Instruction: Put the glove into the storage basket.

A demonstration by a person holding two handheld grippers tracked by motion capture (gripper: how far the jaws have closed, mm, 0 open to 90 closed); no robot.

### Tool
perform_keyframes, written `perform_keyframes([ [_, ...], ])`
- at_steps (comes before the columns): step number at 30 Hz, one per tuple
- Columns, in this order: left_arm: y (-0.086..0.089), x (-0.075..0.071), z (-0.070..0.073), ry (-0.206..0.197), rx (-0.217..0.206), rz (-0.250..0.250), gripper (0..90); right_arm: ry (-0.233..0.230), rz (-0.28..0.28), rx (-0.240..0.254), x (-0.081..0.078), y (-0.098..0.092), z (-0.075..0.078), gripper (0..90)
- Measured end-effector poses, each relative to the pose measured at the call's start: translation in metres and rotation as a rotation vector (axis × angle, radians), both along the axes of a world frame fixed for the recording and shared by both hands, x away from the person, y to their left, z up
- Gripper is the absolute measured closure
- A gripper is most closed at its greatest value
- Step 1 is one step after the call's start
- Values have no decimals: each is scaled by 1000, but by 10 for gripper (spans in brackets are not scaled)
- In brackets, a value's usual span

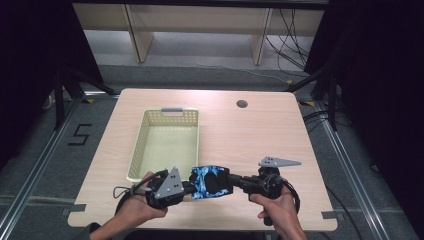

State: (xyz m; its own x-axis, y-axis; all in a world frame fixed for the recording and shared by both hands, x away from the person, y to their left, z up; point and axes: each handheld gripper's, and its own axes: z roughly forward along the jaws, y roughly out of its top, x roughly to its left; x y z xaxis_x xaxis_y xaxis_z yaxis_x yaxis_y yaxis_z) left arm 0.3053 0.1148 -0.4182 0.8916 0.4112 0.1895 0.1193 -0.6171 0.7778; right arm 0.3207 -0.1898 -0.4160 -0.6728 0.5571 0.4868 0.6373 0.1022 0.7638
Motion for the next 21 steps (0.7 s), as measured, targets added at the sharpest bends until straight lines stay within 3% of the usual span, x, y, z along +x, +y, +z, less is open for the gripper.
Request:
perform_keyframes([
  [2, 5, 1, 3, -3, -4, 17, 819, -11, 12, -4, 6, 7, 4, 872],
  [4, 10, 4, 8, -9, 27, 16, 819, -14, 20, 0, 10, 14, 7, 872],
  [5, 12, 5, 8, -18, 9, 29, 819, -19, 23, 0, 13, 18, 9, 872],
  [6, 16, 7, 11, -13, 24, 32, 819, -2, 28, 10, 13, 21, 11, 872],
  [8, 23, 13, 14, -20, 19, 41, 819, -25, 30, 8, 21, 28, 14, 872],
  [9, 27, 15, 17, -15, 25, 44, 820, 0, 32, 14, 22, 32, 16, 872],
  [10, 31, 17, 20, -19, 32, 51, 820, -35, 42, 6, 27, 35, 17, 872],
  [12, 38, 21, 23, -20, 22, 76, 819, -8, 46, 8, 32, 44, 20, 872],
  [13, 41, 24, 23, -27, 25, 78, 818, -35, 52, 0, 36, 47, 20, 872],
  [15, 47, 27, 24, -14, 27, 90, 817, -24, 58, -1, 42, 55, 22, 872],
  [18, 58, 34, 26, -26, 62, 99, 817, -18, 63, -6, 51, 68, 22, 872],
  [21, 66, 40, 25, -14, 49, 120, 817, -8, 69, -6, 58, 78, 22, 872],
])
